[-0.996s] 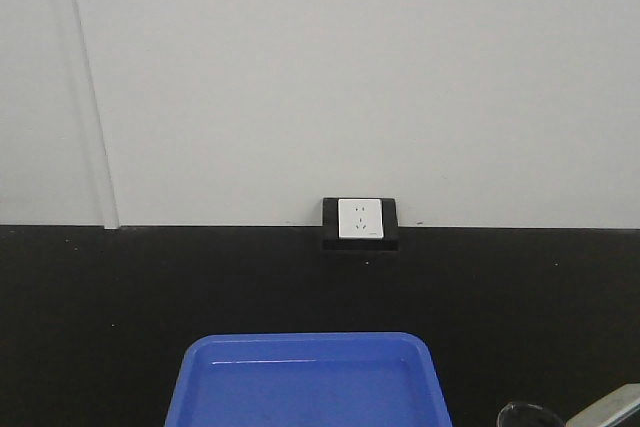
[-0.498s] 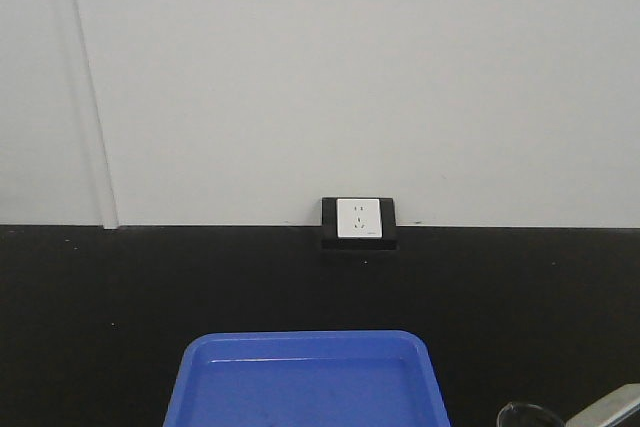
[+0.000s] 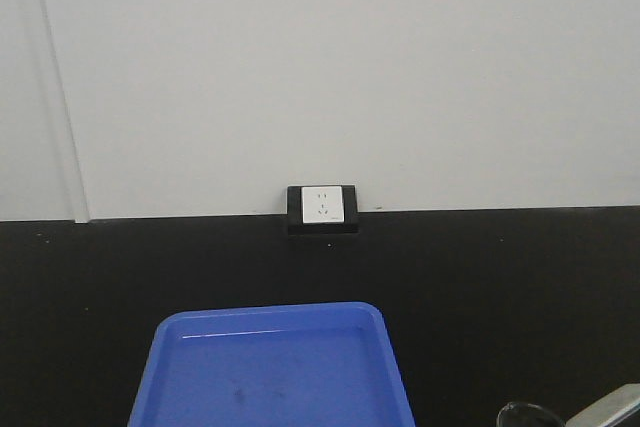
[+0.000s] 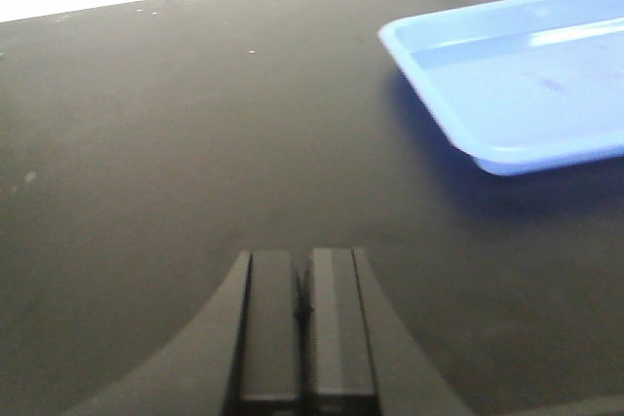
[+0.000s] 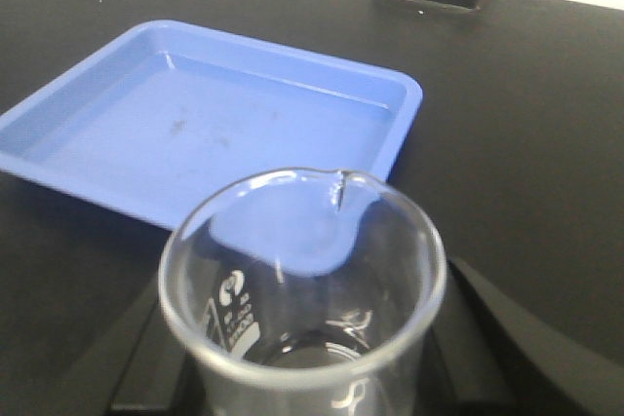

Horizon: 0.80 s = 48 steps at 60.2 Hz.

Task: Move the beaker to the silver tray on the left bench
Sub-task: 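Hold the beaker in the right gripper while the base turns away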

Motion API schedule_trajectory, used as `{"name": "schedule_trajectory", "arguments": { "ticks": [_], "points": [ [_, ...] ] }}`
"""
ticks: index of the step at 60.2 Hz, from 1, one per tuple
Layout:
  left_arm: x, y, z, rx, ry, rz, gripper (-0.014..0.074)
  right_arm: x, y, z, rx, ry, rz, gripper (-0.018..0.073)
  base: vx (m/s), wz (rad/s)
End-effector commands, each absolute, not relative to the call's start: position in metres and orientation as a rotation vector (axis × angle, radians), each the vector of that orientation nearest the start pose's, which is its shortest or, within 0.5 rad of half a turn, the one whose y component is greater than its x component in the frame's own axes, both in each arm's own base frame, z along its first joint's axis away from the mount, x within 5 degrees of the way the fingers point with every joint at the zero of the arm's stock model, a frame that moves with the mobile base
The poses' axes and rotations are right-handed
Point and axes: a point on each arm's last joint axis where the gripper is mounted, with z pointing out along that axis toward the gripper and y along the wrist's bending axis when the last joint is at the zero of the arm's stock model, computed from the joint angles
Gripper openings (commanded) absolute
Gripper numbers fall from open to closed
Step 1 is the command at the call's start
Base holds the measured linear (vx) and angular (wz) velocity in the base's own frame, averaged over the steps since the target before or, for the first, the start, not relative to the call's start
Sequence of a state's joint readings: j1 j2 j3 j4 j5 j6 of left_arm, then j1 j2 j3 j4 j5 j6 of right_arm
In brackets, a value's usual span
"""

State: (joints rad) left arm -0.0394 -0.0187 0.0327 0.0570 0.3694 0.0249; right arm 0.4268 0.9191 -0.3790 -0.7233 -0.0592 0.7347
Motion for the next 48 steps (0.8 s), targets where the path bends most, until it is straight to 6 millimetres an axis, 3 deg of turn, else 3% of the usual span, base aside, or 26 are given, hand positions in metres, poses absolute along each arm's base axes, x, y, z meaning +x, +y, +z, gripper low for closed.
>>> {"name": "schedule_trajectory", "arguments": {
  "ticks": [1,24,48],
  "points": [
    [0.0542,-0.0009,0.1702,0.096,1.802,0.036,0.0001,0.1616,0.0810,0.2592,-0.447,1.862,0.368,-0.0014,-0.18,-0.17],
    [0.0542,-0.0009,0.1702,0.096,1.802,0.036,0.0001,0.1616,0.0810,0.2592,-0.447,1.861,0.368,-0.0011,-0.22,-0.10],
    [0.0542,-0.0009,0.1702,0.096,1.802,0.036,0.0001,0.1616,0.0810,0.2592,-0.447,1.861,0.368,-0.0011,-0.29,0.16]
  ]
}}
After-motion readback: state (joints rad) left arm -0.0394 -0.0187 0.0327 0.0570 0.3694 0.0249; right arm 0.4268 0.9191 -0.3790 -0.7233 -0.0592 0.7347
